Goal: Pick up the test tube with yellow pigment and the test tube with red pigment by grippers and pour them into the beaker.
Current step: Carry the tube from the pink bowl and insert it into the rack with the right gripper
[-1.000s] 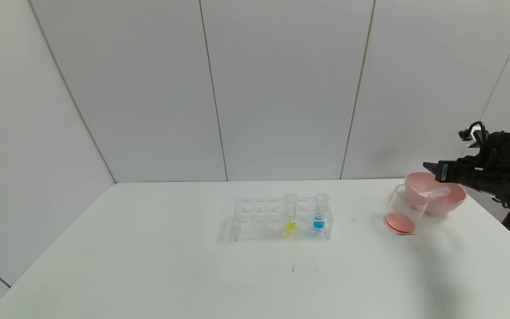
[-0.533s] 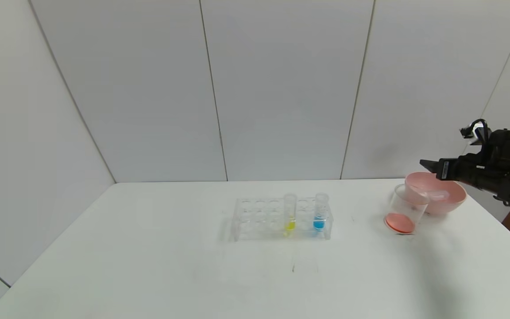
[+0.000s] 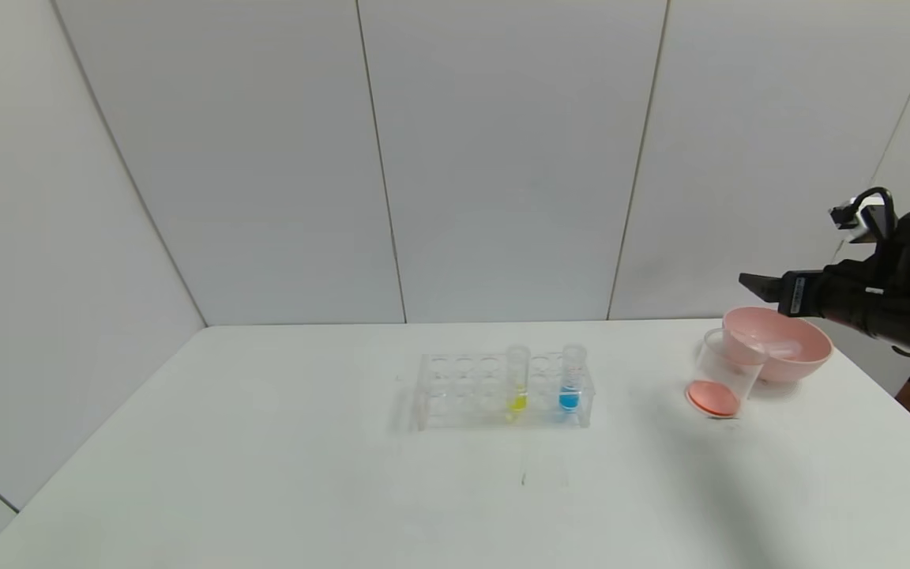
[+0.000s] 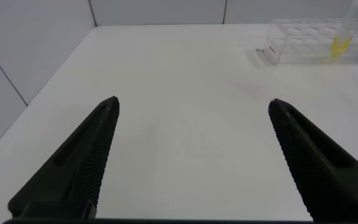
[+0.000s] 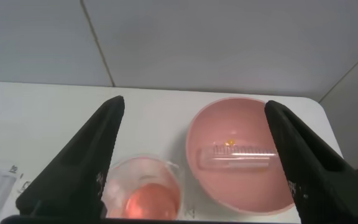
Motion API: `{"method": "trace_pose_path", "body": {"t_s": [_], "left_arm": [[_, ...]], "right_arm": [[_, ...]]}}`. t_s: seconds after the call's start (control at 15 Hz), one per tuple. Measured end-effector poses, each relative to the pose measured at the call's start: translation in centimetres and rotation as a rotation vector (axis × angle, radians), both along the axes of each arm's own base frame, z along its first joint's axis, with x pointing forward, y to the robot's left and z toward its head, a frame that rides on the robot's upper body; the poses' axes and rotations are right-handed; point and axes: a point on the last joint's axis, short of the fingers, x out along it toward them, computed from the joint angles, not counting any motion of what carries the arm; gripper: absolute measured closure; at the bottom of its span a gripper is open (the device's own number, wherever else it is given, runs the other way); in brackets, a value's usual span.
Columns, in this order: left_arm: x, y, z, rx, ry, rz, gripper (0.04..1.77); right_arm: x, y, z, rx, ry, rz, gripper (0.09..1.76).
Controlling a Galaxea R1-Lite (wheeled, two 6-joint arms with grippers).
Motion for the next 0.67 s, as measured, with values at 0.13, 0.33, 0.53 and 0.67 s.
{"method": "trace_pose_path", "body": {"t_s": [0.13,0.33,0.53,0.67], "left_arm": [[0.0,0.0,0.0,0.000,0.000,0.000,0.09],[0.0,0.0,0.0,0.000,0.000,0.000,0.09],[0.0,0.0,0.0,0.000,0.000,0.000,0.09],[0.0,0.0,0.0,0.000,0.000,0.000,0.09]], "right_arm": [[-2.5,2.2,0.8,-0.001,-0.001,0.014,0.21],[-6.8,5.5,1.3,-0.016,0.006,0.002,0.19],[-10.7,8.8,1.1,-0.015,0.065,-0.049,0.17],[-13.2,10.9,0.8,0.008,0.157,-0.056,0.17]]}}
